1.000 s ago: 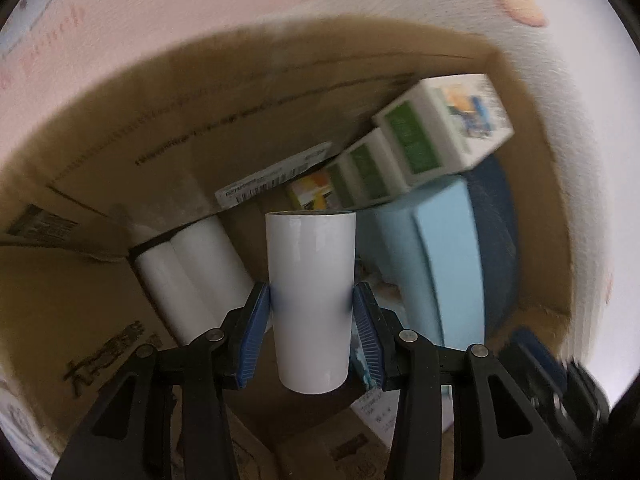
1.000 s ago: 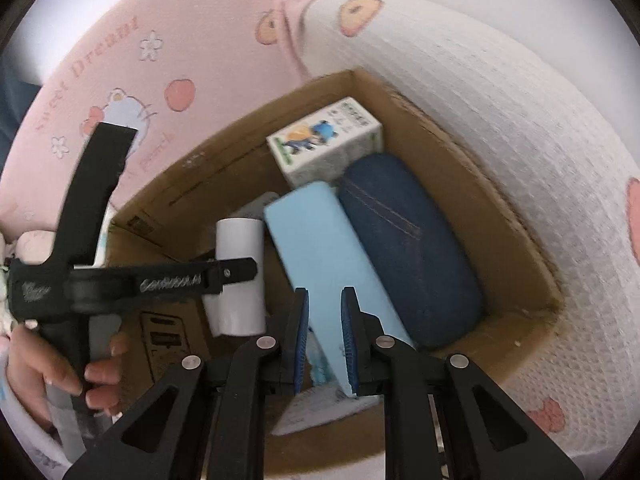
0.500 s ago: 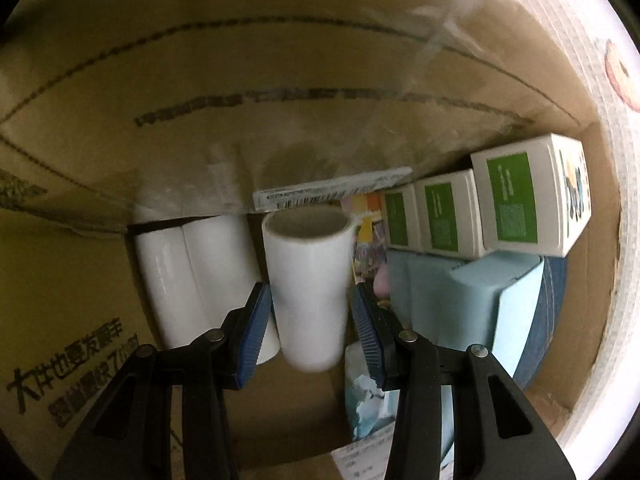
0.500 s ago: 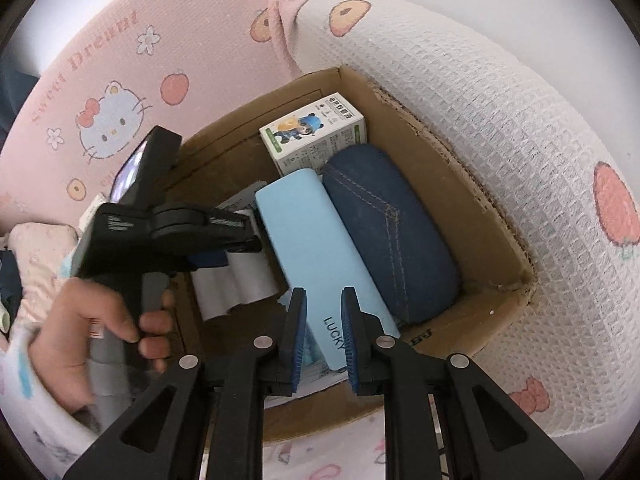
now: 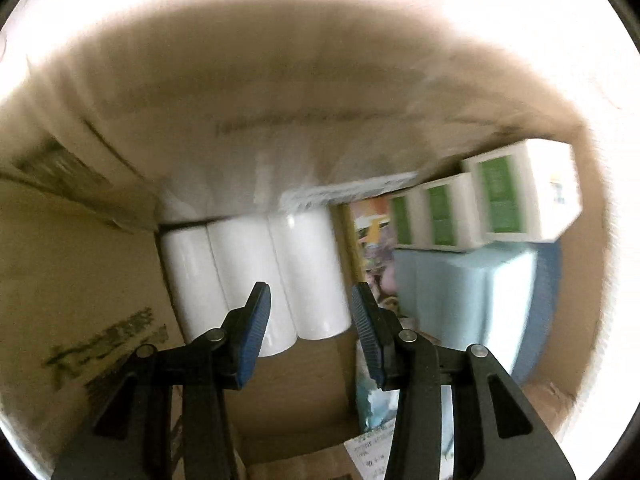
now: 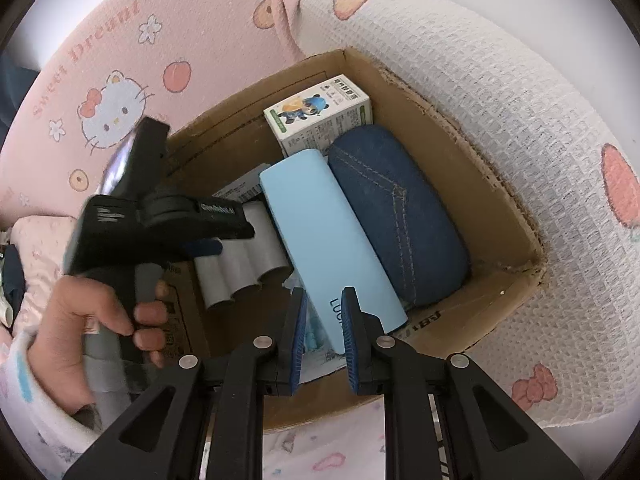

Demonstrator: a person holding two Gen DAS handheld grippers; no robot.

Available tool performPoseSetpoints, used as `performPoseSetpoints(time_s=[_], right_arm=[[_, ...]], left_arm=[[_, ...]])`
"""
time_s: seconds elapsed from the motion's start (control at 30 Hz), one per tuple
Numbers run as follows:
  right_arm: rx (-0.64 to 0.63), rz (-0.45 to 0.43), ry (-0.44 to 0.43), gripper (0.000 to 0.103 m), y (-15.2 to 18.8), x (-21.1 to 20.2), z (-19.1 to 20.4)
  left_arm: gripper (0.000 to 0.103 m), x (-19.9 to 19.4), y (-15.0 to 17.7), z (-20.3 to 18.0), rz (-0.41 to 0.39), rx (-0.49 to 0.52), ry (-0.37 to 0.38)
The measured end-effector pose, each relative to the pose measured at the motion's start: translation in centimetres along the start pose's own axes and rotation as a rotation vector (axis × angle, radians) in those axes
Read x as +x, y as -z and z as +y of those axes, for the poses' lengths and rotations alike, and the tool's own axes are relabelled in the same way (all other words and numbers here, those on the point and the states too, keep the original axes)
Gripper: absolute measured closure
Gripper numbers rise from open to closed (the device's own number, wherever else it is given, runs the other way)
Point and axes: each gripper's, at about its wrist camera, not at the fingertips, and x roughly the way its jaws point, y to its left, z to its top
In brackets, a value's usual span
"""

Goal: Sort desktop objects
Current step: 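Open the left gripper and withdraw both tools from the box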

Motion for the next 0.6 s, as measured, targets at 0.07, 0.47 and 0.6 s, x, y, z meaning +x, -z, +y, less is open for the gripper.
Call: performPoseSetpoints(time_s=[0.07,0.47,0.6], right_arm=[[-0.006,-0.001,-0.003,0.089,-0.1,0.0,0.4],[-0.05,-0.019,0.028,0.089,-0.8,-0.9,3.4],[-0.088,-0.016,0.04,0.089,-0.6,-1.3,4.9]], left_arm=[[0.083,-1.5,0.3,-0.4,-0.035,0.058,0.024],[0.097,-10.5,4.1,-1.8,-0.244,0.377,0.12],[0.097,-12.0,5.0,-1.4,-0.315,0.442,0.134]])
